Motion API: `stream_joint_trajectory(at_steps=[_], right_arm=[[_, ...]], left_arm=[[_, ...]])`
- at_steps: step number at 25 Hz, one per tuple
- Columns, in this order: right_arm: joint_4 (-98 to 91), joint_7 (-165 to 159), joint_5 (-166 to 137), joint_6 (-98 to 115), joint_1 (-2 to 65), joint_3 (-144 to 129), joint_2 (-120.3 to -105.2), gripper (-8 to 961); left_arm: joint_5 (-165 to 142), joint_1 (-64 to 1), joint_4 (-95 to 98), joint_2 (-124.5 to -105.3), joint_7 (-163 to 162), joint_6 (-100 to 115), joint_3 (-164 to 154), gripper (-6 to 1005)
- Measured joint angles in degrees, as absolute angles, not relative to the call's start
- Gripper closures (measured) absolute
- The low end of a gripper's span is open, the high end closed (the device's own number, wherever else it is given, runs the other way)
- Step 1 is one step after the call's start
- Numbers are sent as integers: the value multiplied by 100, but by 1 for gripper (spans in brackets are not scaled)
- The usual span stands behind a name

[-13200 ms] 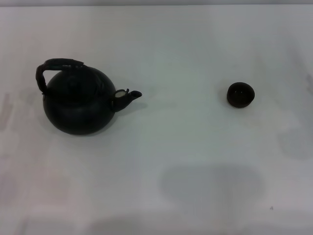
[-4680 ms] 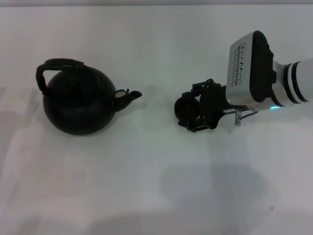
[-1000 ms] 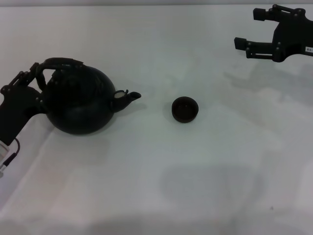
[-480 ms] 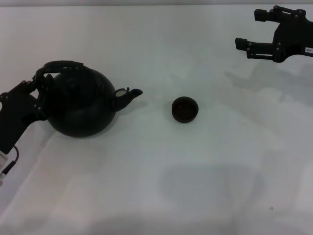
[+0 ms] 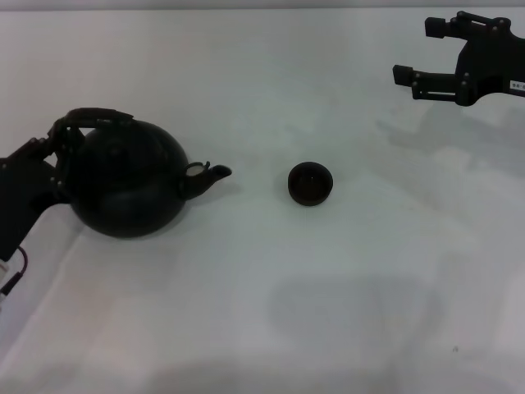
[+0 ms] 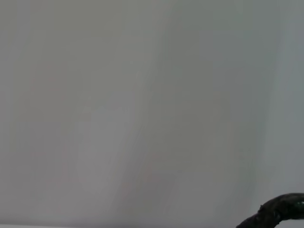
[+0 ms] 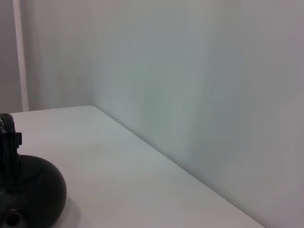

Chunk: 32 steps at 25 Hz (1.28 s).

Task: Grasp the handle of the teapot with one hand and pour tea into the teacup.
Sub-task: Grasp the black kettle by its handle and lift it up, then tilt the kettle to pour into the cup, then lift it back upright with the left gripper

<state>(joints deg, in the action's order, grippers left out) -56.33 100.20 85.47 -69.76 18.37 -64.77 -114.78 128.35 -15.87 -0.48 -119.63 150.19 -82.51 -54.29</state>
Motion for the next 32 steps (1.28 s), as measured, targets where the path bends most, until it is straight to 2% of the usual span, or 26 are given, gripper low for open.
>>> stream_joint_trajectory(at_steps=[13,22,28,32], right_arm=[[-5399,10118,8591,-6924,1861,-6471,-11480,76],[-5174,10439,8982,-6897,1878,-6468,-11487,77],[-4996,10666,9214,-6876,1880,-6295,-11488,77],[-4955,10783,9364,-6903,1837,-6189,-11487,77]], left_arm=[[12884,-2205,340,-11880,14298,-7524,-5477,853],[11694,-2534,2218,-11907,12399,-5936,-6148,853],[11473,-2319,4047,-11865,11040,-4475,-7819,854],[10226,-2212,5013,-11870,9653,-3868,-8187,854]])
